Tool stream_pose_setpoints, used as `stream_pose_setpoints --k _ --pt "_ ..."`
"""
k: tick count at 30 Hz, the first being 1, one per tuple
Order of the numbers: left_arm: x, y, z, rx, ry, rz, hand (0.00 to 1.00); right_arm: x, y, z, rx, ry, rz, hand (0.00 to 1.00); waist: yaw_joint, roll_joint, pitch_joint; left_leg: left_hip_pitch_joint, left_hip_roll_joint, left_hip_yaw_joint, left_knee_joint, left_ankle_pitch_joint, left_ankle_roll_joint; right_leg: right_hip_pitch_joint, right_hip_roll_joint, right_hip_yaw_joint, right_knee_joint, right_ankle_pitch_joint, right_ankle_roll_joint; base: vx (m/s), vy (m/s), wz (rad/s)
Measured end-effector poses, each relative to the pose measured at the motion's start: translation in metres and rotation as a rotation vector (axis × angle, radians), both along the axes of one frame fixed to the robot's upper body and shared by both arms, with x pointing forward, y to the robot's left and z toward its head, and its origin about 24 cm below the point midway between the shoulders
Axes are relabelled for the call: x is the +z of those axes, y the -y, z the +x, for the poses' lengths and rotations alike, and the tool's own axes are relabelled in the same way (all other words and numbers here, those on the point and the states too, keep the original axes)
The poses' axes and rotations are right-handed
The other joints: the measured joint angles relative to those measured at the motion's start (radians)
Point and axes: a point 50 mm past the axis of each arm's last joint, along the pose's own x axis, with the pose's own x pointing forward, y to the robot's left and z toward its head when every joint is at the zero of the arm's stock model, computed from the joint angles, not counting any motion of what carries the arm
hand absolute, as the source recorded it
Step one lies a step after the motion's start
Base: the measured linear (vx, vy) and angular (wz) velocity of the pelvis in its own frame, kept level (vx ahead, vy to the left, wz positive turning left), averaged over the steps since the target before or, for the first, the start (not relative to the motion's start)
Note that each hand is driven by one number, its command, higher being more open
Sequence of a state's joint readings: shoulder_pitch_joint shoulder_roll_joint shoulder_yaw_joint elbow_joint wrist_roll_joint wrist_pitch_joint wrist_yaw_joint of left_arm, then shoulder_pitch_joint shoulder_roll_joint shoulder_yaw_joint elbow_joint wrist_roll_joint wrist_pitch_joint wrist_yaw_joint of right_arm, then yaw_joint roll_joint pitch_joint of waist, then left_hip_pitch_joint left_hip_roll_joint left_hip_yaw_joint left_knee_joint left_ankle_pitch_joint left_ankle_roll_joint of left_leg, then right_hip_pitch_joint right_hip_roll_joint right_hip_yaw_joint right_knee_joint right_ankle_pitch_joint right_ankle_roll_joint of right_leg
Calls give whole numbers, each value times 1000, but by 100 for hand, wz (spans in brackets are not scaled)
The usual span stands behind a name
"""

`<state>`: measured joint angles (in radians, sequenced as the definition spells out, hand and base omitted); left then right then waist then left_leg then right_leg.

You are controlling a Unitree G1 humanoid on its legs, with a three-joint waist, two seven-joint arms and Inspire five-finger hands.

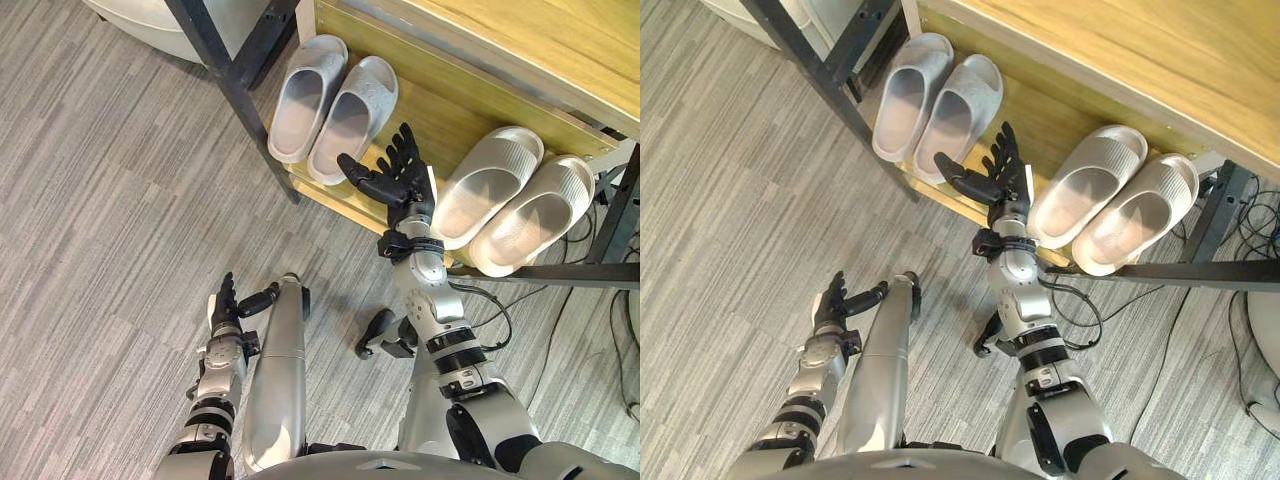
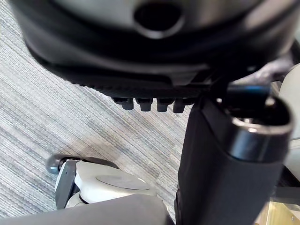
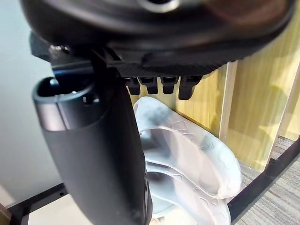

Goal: Organize the slippers on the shoe rack

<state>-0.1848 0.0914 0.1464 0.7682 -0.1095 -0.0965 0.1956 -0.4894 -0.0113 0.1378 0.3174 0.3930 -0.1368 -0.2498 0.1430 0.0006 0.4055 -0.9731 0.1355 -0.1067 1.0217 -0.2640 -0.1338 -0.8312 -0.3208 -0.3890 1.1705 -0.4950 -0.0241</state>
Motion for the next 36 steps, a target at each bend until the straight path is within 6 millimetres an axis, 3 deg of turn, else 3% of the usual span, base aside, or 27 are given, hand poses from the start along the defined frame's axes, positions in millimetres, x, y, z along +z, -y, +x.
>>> stream_pose_setpoints --k 8,16,20,27,32,36 --pt "-1 0 -1 7 -7 -3 100 -7 0 -10 -10 3 -30 100 0 -1 4 17 2 4 -2 -5 2 19 2 1 -7 0 1 2 31 0" --pt "-8 3 -8 9 -45 -7 100 -30 -4 -67 -21 33 -261 100 -26 -3 7 154 16 24 -69 -17 19 166 20 -14 -105 17 32 26 50 -1" --pt "-18 12 -18 -69 -101 28 100 -46 -2 -94 -30 3 -371 100 -51 -28 -18 280 16 67 -174 -5 27 272 33 -5 -221 62 42 92 75 -10" --pt "-46 22 -44 -283 -285 146 100 -102 21 -121 26 -214 -553 100 -107 -72 -86 569 2 182 -511 89 52 488 82 34 -569 219 80 131 88 -26" --pt "-62 31 -70 -351 -379 138 100 -154 37 -141 72 -452 -629 100 -130 -60 -147 743 -9 253 -746 173 57 626 126 59 -815 338 102 110 75 -30" --pt "-71 34 -89 -386 -442 139 100 -182 42 -157 121 -594 -647 100 -144 -36 -188 852 -18 302 -896 231 56 699 155 89 -952 409 109 60 32 -33"
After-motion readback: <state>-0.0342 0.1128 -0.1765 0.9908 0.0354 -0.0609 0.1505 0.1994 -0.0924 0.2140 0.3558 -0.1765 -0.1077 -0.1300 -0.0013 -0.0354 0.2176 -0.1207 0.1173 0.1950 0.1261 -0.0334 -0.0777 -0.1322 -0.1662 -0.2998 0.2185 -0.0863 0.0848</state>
